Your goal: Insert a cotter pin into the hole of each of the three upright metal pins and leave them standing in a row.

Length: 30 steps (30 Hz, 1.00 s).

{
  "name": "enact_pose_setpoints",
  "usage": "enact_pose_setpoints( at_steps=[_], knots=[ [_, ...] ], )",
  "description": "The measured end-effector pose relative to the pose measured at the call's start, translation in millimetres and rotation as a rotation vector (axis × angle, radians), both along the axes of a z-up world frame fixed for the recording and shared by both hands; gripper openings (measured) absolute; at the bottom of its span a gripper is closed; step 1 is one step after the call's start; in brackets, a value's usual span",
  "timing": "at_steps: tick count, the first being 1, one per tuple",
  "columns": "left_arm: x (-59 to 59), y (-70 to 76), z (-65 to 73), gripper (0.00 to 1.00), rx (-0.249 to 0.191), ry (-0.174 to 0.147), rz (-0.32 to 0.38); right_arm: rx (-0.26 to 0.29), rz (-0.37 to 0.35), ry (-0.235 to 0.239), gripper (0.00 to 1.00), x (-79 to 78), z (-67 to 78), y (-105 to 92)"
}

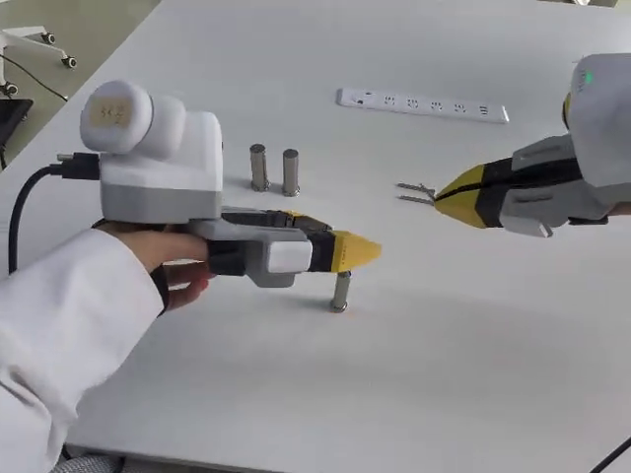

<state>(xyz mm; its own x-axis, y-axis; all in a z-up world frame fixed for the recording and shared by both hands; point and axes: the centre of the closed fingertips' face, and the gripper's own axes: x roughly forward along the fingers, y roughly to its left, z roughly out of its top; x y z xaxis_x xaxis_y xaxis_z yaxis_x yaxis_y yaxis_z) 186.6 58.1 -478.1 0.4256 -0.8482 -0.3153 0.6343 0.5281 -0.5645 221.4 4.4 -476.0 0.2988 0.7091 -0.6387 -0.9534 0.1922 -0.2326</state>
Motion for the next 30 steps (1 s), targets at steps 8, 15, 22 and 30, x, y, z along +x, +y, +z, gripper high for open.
enact_pose_setpoints(
  at_steps=[8,15,22,30],
  knots=[
    [1.0,-24.2,7.9,0.27,-0.120,0.101,-0.039,-0.011,0.039,-0.040,0.00,-17.8,-6.6,5.3],
    [2.4,-34.9,3.2,0.19,-0.129,0.142,-0.053,0.003,0.045,-0.060,0.00,-29.9,-3.1,12.0],
    [3.4,-40.1,3.6,0.08,-0.161,0.195,-0.050,-0.006,0.068,-0.077,0.00,-31.9,-1.1,13.7],
    [1.1,-43.1,3.1,0.02,-0.175,0.236,-0.054,-0.018,0.078,-0.082,0.00,-38.1,-2.8,13.4]
  ],
)
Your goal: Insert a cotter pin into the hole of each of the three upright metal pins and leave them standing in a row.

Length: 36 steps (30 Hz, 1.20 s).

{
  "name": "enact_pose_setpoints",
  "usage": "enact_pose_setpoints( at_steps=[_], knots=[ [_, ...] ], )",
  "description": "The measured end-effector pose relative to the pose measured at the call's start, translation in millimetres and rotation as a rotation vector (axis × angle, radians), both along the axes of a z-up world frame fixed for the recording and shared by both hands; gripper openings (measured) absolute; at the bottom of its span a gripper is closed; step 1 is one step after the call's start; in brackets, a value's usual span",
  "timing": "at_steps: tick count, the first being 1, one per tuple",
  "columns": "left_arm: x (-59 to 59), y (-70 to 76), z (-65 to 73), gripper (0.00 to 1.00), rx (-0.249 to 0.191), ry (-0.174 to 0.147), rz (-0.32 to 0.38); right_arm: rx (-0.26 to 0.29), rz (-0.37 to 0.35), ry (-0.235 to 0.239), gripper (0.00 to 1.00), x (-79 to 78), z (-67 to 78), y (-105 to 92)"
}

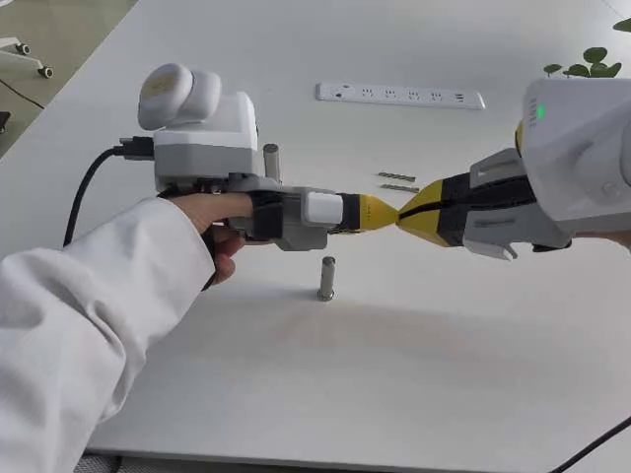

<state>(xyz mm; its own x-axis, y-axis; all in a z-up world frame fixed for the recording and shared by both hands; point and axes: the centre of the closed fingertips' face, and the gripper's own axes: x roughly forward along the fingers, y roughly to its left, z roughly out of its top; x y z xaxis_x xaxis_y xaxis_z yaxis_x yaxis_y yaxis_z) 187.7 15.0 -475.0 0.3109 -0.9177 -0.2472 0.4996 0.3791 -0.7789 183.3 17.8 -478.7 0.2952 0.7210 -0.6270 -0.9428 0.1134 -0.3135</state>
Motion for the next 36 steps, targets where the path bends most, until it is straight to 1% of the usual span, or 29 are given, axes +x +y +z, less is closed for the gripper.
enact_pose_setpoints(
  at_steps=[2,7,9,13,14,18,20,23,24,25,27,29,31,32,36],
  knots=[
    [-1.3,-0.7,-0.8,0.01,-0.001,0.014,-0.003,-0.002,0.004,-0.001,0.00,-1.0,-0.4,-0.3],
    [-3.2,-2.4,-2.1,0.01,-0.001,0.026,-0.008,-0.017,0.014,-0.011,0.00,-3.8,-1.1,-0.9],
    [-3.9,-2.8,-2.9,0.02,-0.002,0.037,-0.011,-0.029,0.024,-0.024,0.00,-4.1,-2.2,-1.8],
    [-3.3,-3.3,-3.2,0.03,-0.002,0.039,-0.004,-0.048,0.028,-0.051,0.00,-1.9,-1.7,-3.3],
    [-3.5,-3.4,-3.8,0.04,0.000,0.045,-0.004,-0.049,0.028,-0.050,0.00,-2.3,-1.4,-3.2],
    [-3.4,-3.3,-3.7,0.07,0.000,0.044,-0.001,-0.045,0.024,-0.055,0.00,-1.6,-1.2,-4.0],
    [-4.4,-3.8,-2.9,0.07,-0.008,0.051,-0.002,-0.045,0.026,-0.058,0.00,-1.2,-1.4,-4.6],
    [-5.2,-3.9,-3.5,0.07,-0.008,0.051,-0.002,-0.051,0.029,-0.062,0.00,-1.6,-2.3,-4.9],
    [-5.5,-4.0,-3.1,0.07,-0.012,0.051,-0.002,-0.053,0.030,-0.063,0.00,-1.7,-3.0,-5.3],
    [-5.4,-4.0,-1.6,0.07,-0.025,0.050,0.002,-0.057,0.033,-0.060,0.00,-2.3,-4.4,-5.9],
    [-4.9,-3.1,-0.5,0.07,-0.037,0.057,0.009,-0.063,0.036,-0.062,0.00,-4.1,-5.9,-6.5],
    [-4.9,-2.3,-1.5,0.07,-0.031,0.056,0.007,-0.062,0.037,-0.061,0.00,-4.7,-6.8,-6.7],
    [-4.4,-1.7,-1.9,0.07,-0.028,0.049,0.008,-0.060,0.036,-0.063,0.00,-5.5,-6.0,-6.3],
    [-4.6,-1.6,-2.0,0.07,-0.027,0.051,0.007,-0.062,0.034,-0.071,0.00,-3.9,-5.5,-6.4],
    [-4.2,-2.0,-1.5,0.06,-0.032,0.053,0.008,-0.062,0.038,-0.073,0.00,-5.4,-3.8,-5.3]
  ],
)
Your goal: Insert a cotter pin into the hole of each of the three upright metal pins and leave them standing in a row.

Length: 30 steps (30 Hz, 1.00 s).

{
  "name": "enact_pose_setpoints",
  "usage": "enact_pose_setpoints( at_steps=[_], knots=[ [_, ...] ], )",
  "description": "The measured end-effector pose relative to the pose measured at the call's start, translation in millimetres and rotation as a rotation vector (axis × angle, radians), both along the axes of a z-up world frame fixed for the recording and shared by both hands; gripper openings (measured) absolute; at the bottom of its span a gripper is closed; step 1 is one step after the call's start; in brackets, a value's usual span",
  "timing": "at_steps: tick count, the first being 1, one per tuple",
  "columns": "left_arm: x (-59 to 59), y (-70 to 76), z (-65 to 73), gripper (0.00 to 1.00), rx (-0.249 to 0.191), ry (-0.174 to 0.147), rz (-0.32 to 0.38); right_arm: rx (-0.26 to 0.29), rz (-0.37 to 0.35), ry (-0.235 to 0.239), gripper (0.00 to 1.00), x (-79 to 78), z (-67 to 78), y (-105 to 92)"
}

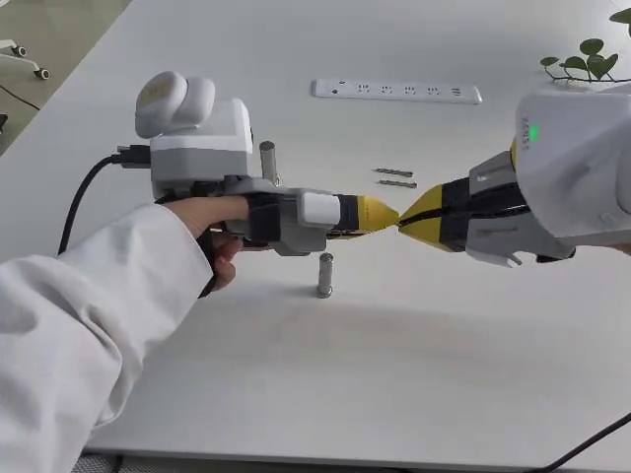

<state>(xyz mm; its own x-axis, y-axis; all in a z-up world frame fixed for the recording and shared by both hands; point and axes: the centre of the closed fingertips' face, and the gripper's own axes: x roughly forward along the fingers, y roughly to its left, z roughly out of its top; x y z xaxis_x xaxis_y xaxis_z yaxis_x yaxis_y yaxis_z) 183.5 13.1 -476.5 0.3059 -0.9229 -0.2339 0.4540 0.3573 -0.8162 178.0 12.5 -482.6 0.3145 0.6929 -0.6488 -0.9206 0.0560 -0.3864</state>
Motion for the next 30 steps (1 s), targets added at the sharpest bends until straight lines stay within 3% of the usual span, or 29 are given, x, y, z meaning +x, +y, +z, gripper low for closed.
enact_pose_setpoints(
  at_steps=[17,20,30],
  knots=[
    [-0.5,-0.1,1.3,0.02,-0.022,0.037,-0.001,-0.024,0.029,-0.033,0.00,-4.2,4.9,1.6],
    [-1.6,0.2,1.8,0.02,-0.022,0.025,-0.015,-0.022,0.035,-0.031,0.00,-5.8,5.9,2.5],
    [-1.0,0.4,0.1,0.00,-0.012,0.030,-0.002,-0.033,0.057,-0.040,0.00,-6.7,6.0,2.3]
  ],
)
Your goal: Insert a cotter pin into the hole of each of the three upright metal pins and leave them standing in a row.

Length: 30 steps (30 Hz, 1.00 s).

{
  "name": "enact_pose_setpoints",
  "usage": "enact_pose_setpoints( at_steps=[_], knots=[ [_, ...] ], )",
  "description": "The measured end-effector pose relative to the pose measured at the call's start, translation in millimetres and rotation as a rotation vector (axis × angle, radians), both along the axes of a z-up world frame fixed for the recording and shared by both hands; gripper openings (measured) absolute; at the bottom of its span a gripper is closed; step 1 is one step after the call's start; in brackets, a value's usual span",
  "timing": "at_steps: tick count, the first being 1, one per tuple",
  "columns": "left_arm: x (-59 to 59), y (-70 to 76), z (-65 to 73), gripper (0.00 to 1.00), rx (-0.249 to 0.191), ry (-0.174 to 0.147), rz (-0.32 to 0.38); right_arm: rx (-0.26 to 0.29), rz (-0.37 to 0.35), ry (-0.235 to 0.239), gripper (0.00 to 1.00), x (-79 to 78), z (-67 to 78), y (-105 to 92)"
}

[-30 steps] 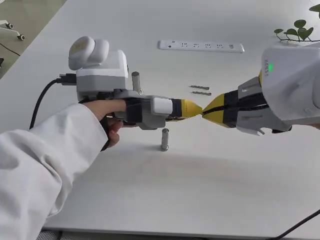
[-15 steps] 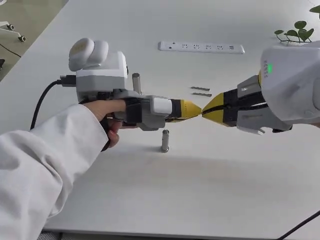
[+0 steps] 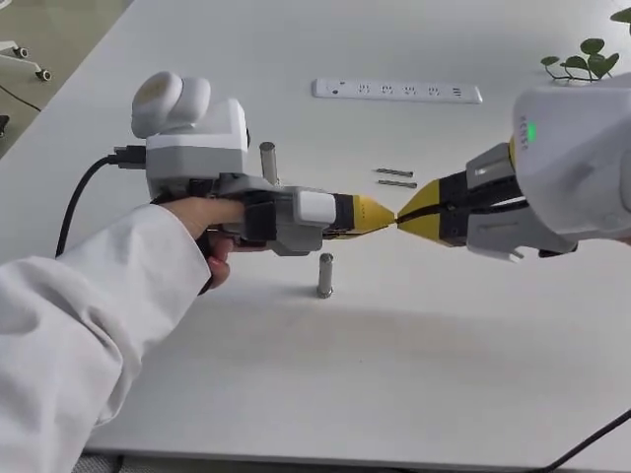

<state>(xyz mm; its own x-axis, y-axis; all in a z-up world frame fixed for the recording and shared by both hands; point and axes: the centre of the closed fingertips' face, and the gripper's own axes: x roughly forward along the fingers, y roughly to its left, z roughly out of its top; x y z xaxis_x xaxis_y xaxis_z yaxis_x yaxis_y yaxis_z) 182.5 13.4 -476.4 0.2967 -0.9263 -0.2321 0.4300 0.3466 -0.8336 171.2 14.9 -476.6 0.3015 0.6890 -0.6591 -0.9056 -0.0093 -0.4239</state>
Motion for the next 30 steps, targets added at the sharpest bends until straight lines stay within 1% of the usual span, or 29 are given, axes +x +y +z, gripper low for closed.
enact_pose_setpoints(
  at_steps=[2,3,4,5,7,9,10,13,16,19,22,23,24,25,26,27,28,29,30],
  knots=[
    [0.0,-0.2,-0.2,0.00,0.003,-0.003,0.002,-0.002,0.003,0.000,0.00,0.0,-0.3,-0.3],
    [-0.9,-0.4,-0.8,0.00,-0.001,0.033,0.011,-0.003,0.004,-0.001,0.00,-0.2,-0.4,-0.5],
    [-0.9,-0.4,-1.4,0.00,-0.004,0.050,0.012,-0.005,0.008,-0.001,0.00,-0.4,-0.8,-0.7],
    [1.0,0.1,-2.2,0.00,-0.006,0.049,0.022,-0.003,0.009,-0.003,0.00,-0.5,-0.8,-0.7],
    [0.4,-0.2,-2.8,0.00,-0.005,0.035,0.021,-0.004,0.008,0.001,0.00,-0.6,-1.6,-1.2],
    [-0.4,-0.4,-3.4,0.00,-0.009,0.037,0.026,-0.006,0.008,0.002,0.00,-0.7,-2.5,-1.7],
    [-0.6,-0.4,-3.6,0.00,-0.009,0.030,0.025,-0.005,0.010,0.002,0.00,-1.0,-2.8,-1.8],
    [-3.1,-0.5,-5.3,0.00,-0.001,0.022,0.013,-0.006,0.019,0.012,0.00,-3.6,-4.6,-2.1],
    [-4.0,0.3,-6.0,0.00,0.007,0.014,0.011,-0.006,0.027,0.009,0.00,-4.2,-5.4,-1.3],
    [-5.1,1.3,-6.2,0.00,0.013,0.007,0.010,-0.003,0.033,0.016,0.00,-4.8,-5.9,-0.2],
    [-6.2,3.5,-5.0,0.00,0.011,-0.002,0.011,0.010,0.025,0.034,0.00,-4.8,-5.6,0.7],
    [-7.0,4.7,-3.5,0.00,0.009,-0.015,0.009,0.009,0.011,0.039,0.00,-3.3,-6.1,-0.7],
    [-7.5,5.7,-3.1,0.00,0.013,-0.023,0.007,0.010,0.008,0.048,0.04,-3.0,-6.7,-1.4],
    [-8.3,7.9,-3.3,0.00,0.026,-0.043,0.003,0.020,0.007,0.083,0.07,-6.1,-7.9,-2.2],
    [-9.4,9.7,-4.0,0.00,0.039,-0.061,-0.005,0.046,-0.002,0.117,0.07,-6.3,-8.2,-1.1],
    [-10.1,12.2,-4.6,0.00,0.058,-0.095,-0.013,0.075,-0.015,0.155,0.06,-7.0,-7.6,-0.9],
    [-11.8,13.6,-4.2,0.00,0.070,-0.131,-0.029,0.093,-0.027,0.190,0.07,-7.7,-8.0,-1.1],
    [-13.0,14.4,-3.1,0.00,0.077,-0.162,-0.039,0.102,-0.037,0.214,0.08,-8.0,-8.6,-2.0],
    [-15.8,15.1,-0.5,0.00,0.089,-0.216,-0.060,0.121,-0.046,0.242,0.08,-8.8,-8.2,-1.5]
  ],
)
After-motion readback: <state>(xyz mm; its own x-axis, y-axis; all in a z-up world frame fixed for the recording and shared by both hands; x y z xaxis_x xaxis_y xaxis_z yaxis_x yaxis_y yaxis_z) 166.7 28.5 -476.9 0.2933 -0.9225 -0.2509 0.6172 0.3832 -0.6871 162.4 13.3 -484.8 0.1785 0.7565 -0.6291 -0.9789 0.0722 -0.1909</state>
